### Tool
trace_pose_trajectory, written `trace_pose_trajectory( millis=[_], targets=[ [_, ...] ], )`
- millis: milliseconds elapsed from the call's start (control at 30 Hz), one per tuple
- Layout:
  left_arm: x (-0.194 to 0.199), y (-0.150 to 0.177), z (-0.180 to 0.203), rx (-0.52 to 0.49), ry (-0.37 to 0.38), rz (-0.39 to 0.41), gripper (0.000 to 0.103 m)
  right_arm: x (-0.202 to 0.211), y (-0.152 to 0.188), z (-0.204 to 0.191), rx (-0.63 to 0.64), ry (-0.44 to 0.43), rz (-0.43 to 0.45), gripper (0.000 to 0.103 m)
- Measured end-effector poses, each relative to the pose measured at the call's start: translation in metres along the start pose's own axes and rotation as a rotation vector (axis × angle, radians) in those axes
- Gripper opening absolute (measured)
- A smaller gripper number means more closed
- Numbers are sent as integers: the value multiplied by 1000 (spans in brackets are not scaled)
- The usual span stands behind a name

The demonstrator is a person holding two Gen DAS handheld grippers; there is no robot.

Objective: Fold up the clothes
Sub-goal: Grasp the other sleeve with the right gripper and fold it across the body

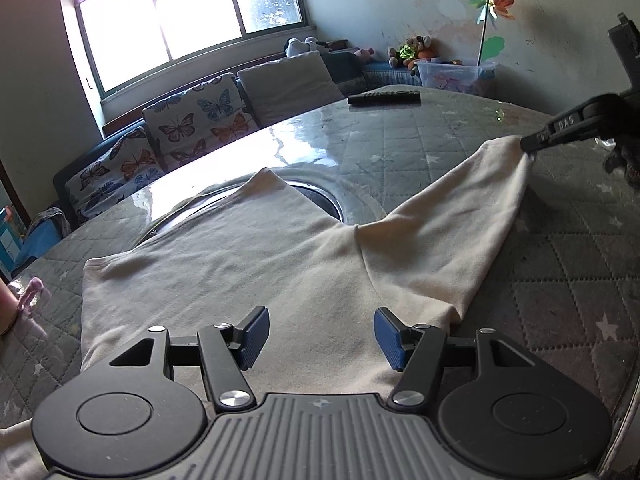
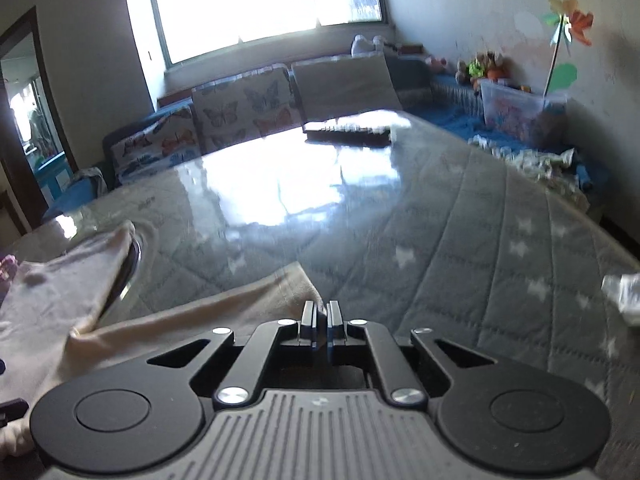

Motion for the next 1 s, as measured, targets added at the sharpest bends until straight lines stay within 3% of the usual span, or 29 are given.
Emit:
trace_pose_trajectory(
  millis=[233,467,633,1000],
  targets=[
    [-6,4,10,-27,40,-10,62,5,-19,-4,37,3,27,4],
    [2,4,2,0,53,16,62,35,-61,-30,121,-28,116,4],
    [15,4,-17,44,44,49,64,59,-90,-77,244,-93,169,4],
    [51,28,-94,198,-95,82,64,81,-117,-217,496,-324,225,4]
  ],
)
Point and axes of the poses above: each gripper's, at about its wrist camera, not at the fingertips, and x roughly against the way its jaws point, z to its right, y to its underside, the point moved 2 cm from there along -x, roughly the way its jaws point, and after that the axes turned 13 degrees about x, right-handed, at the moved point
